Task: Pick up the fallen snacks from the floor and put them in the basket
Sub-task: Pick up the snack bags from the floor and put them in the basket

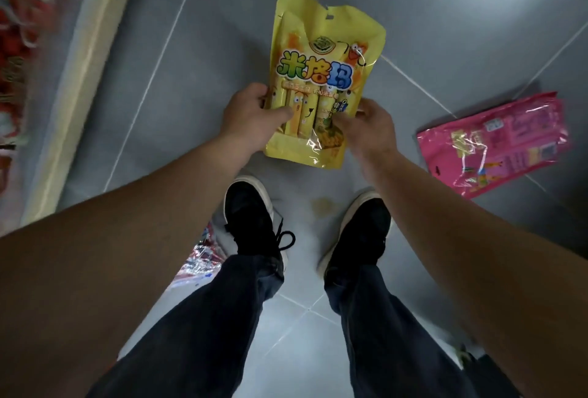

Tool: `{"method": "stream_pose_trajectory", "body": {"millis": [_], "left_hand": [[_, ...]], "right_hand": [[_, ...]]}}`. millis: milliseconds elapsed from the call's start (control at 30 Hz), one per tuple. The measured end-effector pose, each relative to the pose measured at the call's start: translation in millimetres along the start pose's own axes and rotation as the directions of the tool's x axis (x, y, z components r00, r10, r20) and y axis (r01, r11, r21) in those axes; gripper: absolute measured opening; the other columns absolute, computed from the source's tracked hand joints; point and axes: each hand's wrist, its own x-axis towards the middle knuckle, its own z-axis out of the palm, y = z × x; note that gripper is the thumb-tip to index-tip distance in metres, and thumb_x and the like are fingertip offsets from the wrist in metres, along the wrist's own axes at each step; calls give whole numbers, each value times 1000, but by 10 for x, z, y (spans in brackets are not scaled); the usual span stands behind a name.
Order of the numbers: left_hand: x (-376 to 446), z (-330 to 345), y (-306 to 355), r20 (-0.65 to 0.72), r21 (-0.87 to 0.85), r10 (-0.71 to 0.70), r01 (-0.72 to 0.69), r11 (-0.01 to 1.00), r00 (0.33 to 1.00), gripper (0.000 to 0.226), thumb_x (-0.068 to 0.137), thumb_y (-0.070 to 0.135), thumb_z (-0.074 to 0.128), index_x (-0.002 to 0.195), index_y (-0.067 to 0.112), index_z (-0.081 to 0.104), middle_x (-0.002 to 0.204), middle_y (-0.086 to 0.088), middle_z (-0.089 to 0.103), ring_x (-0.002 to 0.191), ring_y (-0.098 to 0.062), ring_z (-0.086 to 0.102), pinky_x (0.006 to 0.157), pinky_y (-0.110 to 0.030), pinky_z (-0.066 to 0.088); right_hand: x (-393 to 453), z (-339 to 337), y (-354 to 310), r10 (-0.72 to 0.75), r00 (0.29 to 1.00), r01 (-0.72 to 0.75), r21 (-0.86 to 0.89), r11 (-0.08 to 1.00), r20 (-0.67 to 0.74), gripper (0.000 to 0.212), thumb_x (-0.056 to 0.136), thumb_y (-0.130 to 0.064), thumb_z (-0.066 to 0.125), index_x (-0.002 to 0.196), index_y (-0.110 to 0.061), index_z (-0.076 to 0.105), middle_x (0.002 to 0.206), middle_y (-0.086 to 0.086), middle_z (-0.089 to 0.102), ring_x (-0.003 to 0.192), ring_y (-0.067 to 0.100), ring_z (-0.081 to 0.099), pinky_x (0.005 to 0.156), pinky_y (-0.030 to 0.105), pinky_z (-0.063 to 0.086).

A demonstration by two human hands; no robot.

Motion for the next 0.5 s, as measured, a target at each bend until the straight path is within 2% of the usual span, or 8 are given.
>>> {"method": "stream_pose_trajectory", "body": {"millis": [67, 167, 233, 300, 367, 500], "left_hand": [[-317, -116, 215, 13, -13, 7, -6, 1000, 1000, 29, 60, 40, 74, 83, 25, 64, 93, 4, 74, 88, -20, 72, 84, -45, 58], [-865, -319, 562, 40, -26, 36, -35, 999, 999, 19, 68, 30, 77, 82, 23, 66, 91, 2, 74, 88, -21, 72, 86, -45, 57], [-1207, -461, 781, 45, -44, 72, -70, 997, 996, 37, 58, 40, 74, 90, 21, 71, 90, 3, 75, 85, -19, 73, 84, -45, 58], [-1595, -628, 1014, 51, -69, 94, -90, 994, 994, 39, 54, 43, 73, 87, 23, 70, 90, 2, 76, 85, -20, 73, 84, -47, 58], [-1995, -792, 1233, 66, -111, 112, -104, 988, 992, 44, 50, 46, 76, 88, 22, 69, 91, 1, 76, 86, -23, 73, 84, -49, 57], [-2885, -1190, 1714, 91, -136, 180, -167, 977, 979, 57, 50, 51, 75, 97, 18, 67, 94, 2, 76, 88, -20, 73, 86, -49, 56]], "right_hand": [[-308, -193, -180, -3, 1000, 3, 32, 999, -1, 35, 82, -16, 68, 117, -20, 67, 108, -2, 73, 94, 14, 70, 92, 40, 57], [-860, -537, -497, -6, 1000, 5, 78, 997, 7, 28, 81, -13, 67, 107, -24, 66, 104, -4, 73, 93, 14, 71, 92, 41, 57], [-1237, -767, -712, -23, 1000, 22, 91, 996, 14, 32, 78, -16, 67, 109, -23, 68, 104, -4, 74, 92, 14, 72, 91, 42, 58], [-1640, -1022, -928, -35, 999, 34, 125, 992, 7, 37, 81, -13, 67, 117, -19, 67, 107, -3, 74, 93, 14, 72, 86, 36, 59], [-2059, -1270, -1128, -31, 999, 27, 195, 980, 19, 34, 85, -7, 65, 118, -16, 65, 106, 1, 73, 91, 16, 73, 80, 32, 60], [-2909, -1690, -1477, -31, 999, 27, 265, 964, 13, 32, 80, -12, 69, 110, -22, 67, 104, 3, 75, 90, 22, 75, 87, 45, 60]]}}
